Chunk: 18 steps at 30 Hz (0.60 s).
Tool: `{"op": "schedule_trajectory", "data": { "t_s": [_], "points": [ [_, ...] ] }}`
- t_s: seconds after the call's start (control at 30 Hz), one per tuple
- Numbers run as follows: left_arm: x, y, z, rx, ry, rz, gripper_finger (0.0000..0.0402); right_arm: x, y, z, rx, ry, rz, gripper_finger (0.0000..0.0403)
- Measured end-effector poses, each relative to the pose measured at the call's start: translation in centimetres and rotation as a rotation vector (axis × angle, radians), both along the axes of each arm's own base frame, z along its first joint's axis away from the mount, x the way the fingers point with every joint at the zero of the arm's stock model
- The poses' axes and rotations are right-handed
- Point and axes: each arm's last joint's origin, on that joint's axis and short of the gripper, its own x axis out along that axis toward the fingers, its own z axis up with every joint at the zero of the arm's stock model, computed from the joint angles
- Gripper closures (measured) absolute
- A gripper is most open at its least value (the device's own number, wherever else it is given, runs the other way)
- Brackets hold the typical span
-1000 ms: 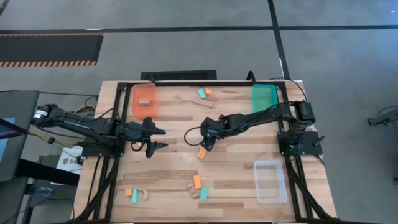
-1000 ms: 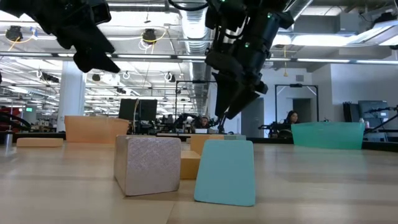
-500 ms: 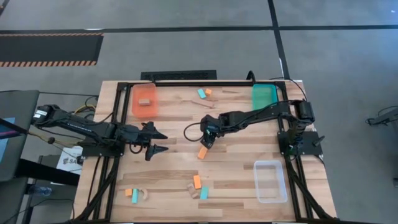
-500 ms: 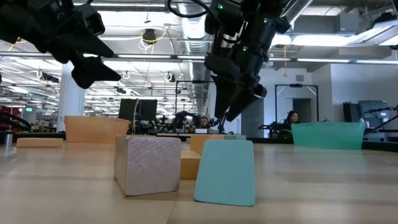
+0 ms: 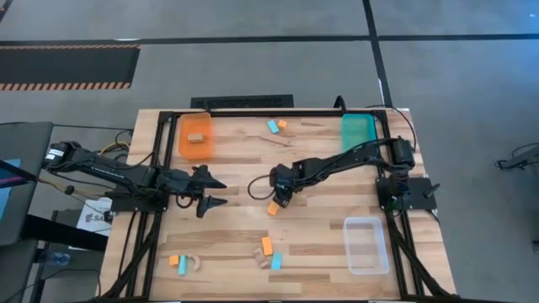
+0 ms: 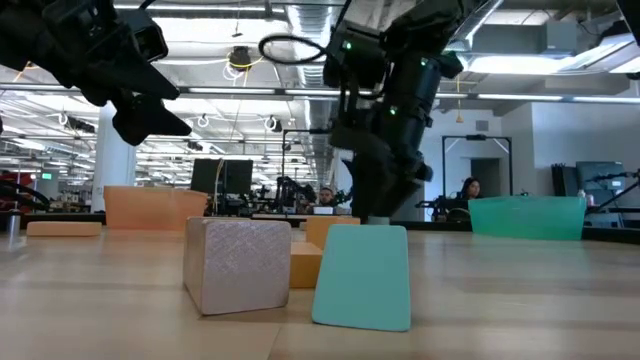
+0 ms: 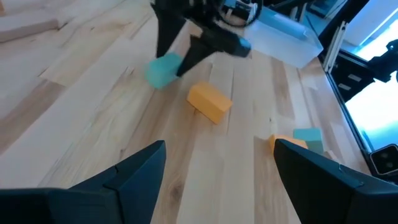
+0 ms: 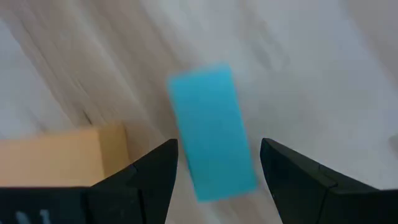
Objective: Sort & place blocks by color
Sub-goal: Put the blue block into the blue bin
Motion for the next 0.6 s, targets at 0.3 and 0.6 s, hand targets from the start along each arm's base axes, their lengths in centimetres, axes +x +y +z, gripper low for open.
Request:
{"op": "schedule_trajectory", "data": {
  "t_s": [0.3,0.6],
  "points": [
    [0.0,0.0,-0.1,-0.003,0.011,-0.003,0.0116,0.3,1.3,-1.2,0.003,0.013,0.021,0.0149],
    [0.0,0.1,-0.1,-0.025,0.007,0.038,0.0116,0.7,2.0,-0.1,-0.001,-0.060,0.118,0.0265]
  ]
}}
